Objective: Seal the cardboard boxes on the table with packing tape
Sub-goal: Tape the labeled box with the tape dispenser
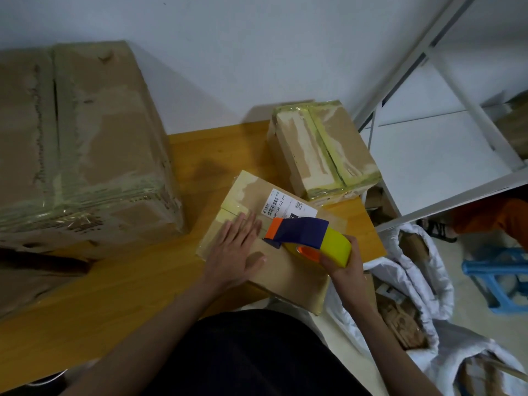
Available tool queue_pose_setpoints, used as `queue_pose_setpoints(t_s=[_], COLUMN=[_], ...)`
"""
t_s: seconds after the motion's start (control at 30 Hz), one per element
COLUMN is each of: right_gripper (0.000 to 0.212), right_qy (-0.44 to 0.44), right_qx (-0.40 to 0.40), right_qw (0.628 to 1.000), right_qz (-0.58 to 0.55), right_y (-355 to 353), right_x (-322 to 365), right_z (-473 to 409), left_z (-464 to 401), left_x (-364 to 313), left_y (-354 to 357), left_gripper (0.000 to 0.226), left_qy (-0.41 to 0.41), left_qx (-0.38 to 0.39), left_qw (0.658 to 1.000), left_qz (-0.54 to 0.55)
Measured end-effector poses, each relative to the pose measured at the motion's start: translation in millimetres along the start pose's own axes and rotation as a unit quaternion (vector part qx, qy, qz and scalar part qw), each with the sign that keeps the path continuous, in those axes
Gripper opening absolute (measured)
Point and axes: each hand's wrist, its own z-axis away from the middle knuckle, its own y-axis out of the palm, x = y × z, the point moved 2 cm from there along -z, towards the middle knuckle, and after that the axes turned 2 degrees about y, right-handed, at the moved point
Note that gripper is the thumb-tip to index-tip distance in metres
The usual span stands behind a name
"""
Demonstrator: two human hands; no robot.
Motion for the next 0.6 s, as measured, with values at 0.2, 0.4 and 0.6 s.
queue_pose_setpoints(t_s=[0.2,0.4,0.6], right_gripper=[0.048,0.047,0.052], right_qy=[-0.020,-0.061,-0.094], right_qx=[0.018,0.028,0.012], right_qw=[0.999,0.998,0.995], right_qz=[-0.022,0.000,0.041], right_y=[27,61,52], right_x=[8,38,41], right_z=[-9,-33,-34], left_z=[-17,-48,-51], left_x=[33,77,81], left_y=[-10,-30,-27], left_gripper=[0.088,0.093,0.092], left_qy=[-0.009,-0.001,-0.010], left_qx=[-0.005,0.018,0.014], left_qw=[1.000,0.999,0.999], left_qz=[-0.012,-0.033,-0.039])
